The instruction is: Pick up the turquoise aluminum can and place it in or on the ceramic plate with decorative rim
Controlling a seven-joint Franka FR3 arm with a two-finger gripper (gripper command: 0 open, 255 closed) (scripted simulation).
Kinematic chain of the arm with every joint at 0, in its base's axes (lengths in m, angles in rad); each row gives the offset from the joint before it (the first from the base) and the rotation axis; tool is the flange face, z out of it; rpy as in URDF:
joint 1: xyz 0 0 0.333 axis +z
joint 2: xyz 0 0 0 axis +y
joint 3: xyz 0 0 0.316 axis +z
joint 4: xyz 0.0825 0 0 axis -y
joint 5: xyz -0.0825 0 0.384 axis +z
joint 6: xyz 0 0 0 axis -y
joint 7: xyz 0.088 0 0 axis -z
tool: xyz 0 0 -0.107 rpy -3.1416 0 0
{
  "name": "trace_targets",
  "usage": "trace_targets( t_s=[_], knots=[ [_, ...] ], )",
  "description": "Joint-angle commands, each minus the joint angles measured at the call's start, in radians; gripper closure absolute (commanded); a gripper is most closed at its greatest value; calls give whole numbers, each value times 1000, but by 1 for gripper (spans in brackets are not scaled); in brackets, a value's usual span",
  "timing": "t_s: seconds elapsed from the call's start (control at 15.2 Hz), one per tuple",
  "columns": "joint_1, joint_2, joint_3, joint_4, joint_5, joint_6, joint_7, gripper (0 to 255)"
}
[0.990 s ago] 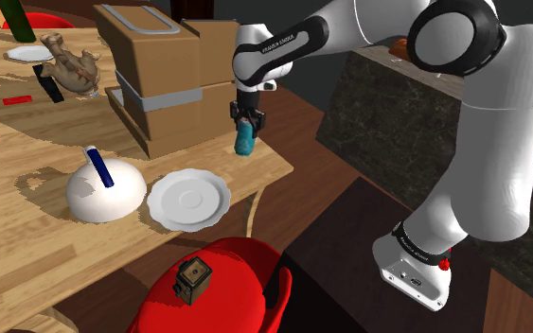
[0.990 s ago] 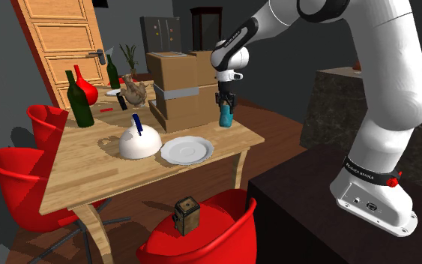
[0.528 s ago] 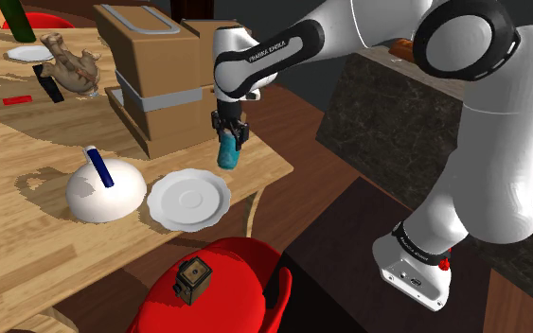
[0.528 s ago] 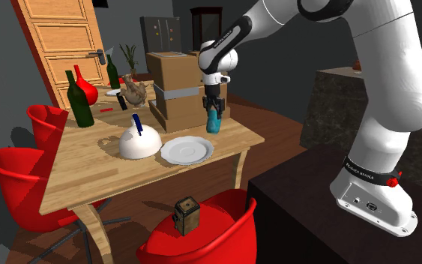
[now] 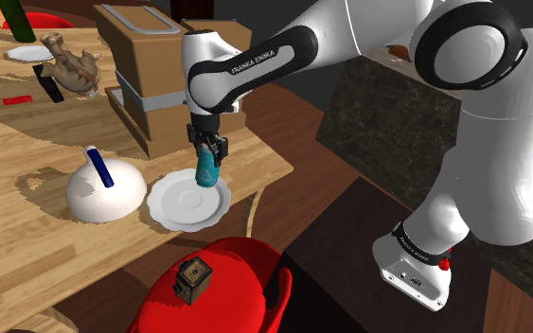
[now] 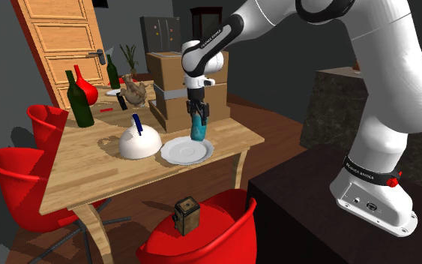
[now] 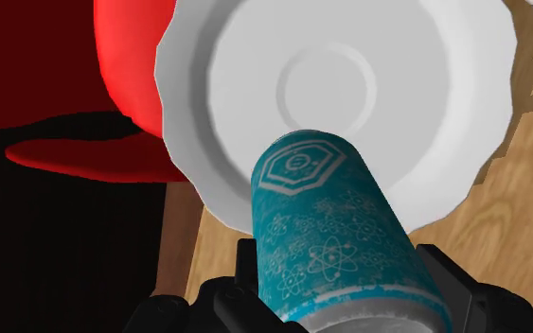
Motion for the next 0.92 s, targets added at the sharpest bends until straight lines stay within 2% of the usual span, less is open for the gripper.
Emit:
trace_targets(
  t_s=[0.0,0.13,0.86],
  knots=[
    [26,16,10,31,-1,-13,38,255],
    [56,37,20,67,-2,-25,79,255],
    [54,125,24,52,5,78,69,255]
  ],
)
